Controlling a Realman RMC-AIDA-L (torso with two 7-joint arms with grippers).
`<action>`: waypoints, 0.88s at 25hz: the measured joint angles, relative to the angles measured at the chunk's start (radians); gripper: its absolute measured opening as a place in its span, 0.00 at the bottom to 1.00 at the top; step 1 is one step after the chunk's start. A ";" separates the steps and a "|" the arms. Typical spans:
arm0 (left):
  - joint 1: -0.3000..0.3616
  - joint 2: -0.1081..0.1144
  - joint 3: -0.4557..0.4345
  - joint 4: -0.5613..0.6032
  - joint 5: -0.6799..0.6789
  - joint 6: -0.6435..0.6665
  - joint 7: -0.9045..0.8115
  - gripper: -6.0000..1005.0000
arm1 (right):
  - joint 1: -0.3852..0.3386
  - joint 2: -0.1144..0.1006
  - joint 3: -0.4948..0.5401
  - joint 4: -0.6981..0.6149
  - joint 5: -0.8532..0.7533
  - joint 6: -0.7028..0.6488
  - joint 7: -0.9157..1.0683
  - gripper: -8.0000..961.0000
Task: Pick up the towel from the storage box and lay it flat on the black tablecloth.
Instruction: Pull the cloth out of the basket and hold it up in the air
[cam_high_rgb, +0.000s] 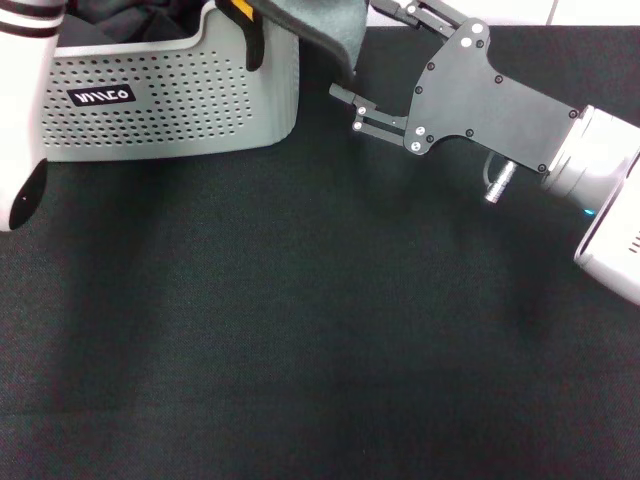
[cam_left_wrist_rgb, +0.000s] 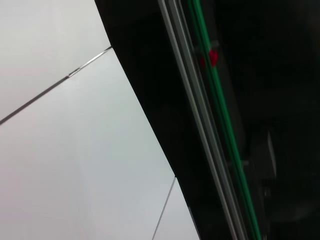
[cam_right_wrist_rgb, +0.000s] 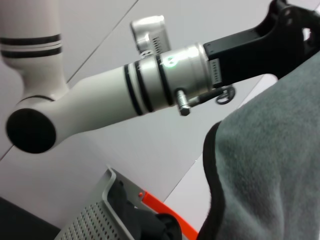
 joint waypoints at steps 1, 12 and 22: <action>0.002 0.000 -0.001 0.004 0.000 0.000 0.002 0.01 | 0.000 0.000 0.000 0.000 0.002 0.003 0.000 0.78; 0.017 0.001 -0.003 0.008 -0.025 0.000 0.026 0.01 | -0.077 0.000 0.022 -0.018 0.050 0.116 0.000 0.78; 0.017 0.000 0.004 0.014 -0.025 0.001 0.027 0.01 | -0.080 0.000 0.056 0.000 0.078 0.118 0.000 0.78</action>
